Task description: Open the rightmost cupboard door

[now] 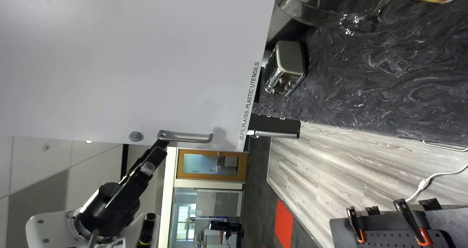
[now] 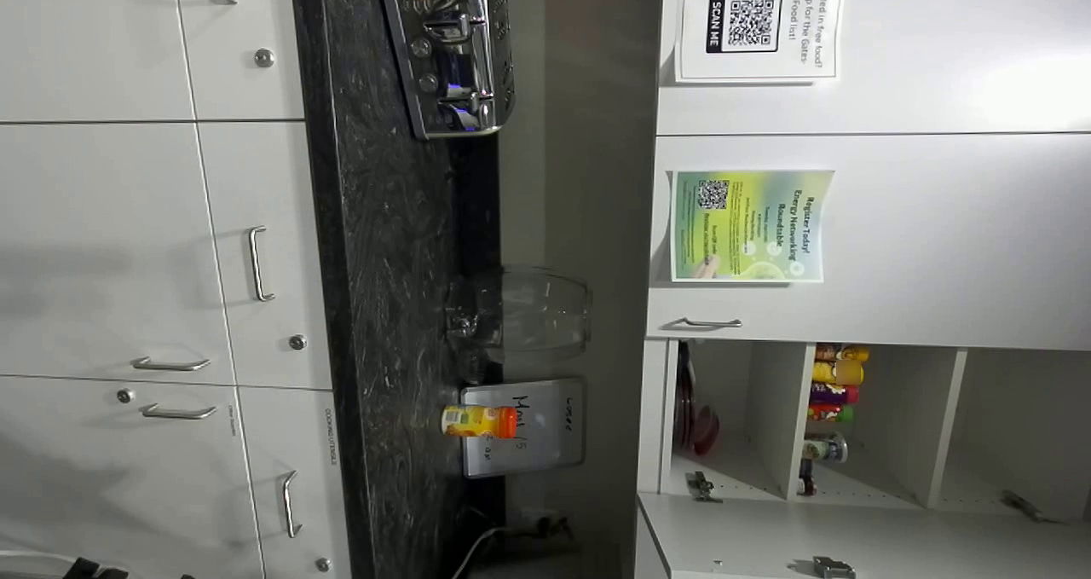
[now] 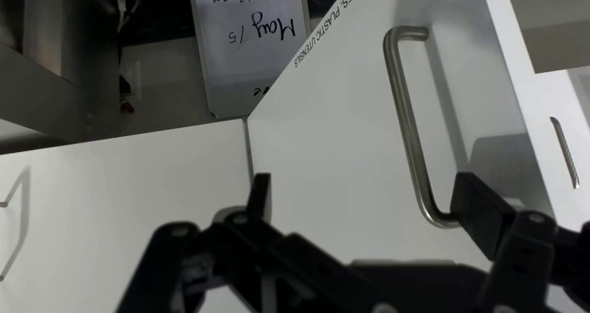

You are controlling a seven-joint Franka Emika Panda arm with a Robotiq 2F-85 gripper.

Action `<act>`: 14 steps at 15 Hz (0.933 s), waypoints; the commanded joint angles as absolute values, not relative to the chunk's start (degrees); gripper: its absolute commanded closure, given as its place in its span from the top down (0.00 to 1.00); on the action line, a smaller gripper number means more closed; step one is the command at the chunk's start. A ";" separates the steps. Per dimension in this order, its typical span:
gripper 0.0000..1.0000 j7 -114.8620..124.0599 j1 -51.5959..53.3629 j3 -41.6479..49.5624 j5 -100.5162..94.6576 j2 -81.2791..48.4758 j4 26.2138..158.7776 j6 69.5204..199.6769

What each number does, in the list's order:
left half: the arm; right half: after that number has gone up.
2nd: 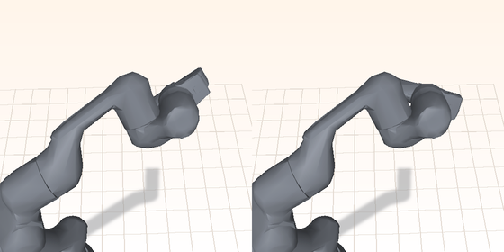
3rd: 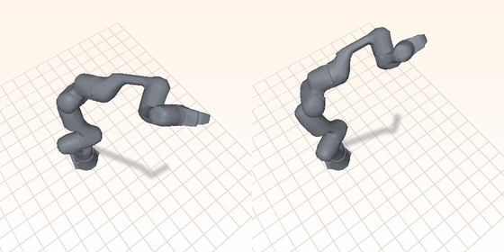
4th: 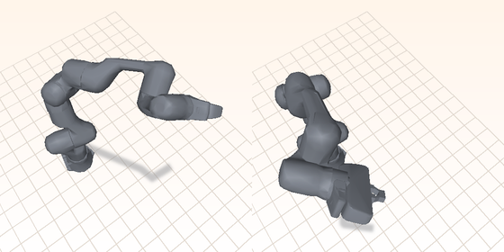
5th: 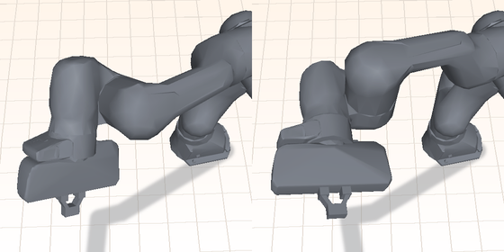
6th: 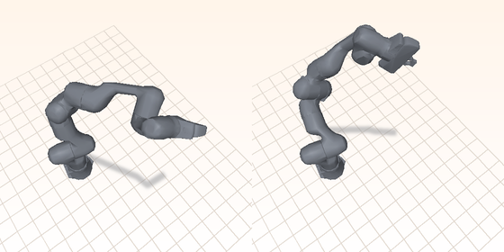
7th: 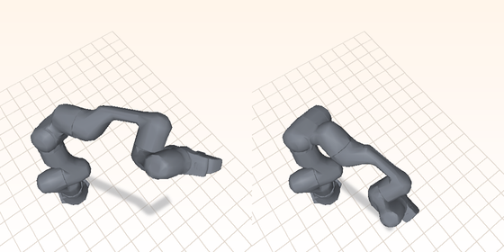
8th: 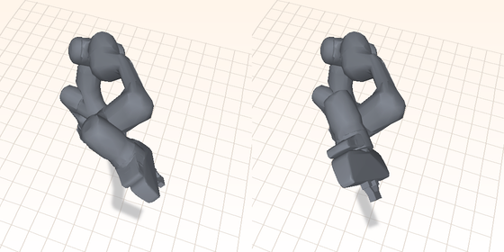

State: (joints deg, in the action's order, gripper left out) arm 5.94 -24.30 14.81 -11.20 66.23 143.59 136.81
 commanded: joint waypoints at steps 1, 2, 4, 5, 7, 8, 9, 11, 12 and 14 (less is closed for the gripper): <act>1.00 5.54 -22.70 13.80 -8.74 67.15 137.46 133.71; 1.00 5.64 -22.52 13.48 -8.44 67.50 136.27 133.63; 1.00 5.51 -21.68 13.20 -7.83 68.30 133.66 132.05; 1.00 5.92 -21.43 12.67 -7.62 68.79 133.03 131.46; 1.00 6.34 -20.49 11.50 -7.13 69.75 132.25 130.21; 1.00 6.57 -20.05 10.70 -6.89 70.25 132.36 129.92; 1.00 6.72 -19.32 10.07 -6.38 70.42 132.04 129.33; 1.00 7.08 -18.29 8.54 -5.68 71.14 132.67 129.05; 1.00 7.12 -17.70 7.90 -5.41 71.21 132.67 128.69; 1.00 7.18 -16.54 6.54 -4.86 71.22 133.01 127.89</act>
State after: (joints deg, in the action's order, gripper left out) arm 6.27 -18.41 8.10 -6.07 71.02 133.20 130.14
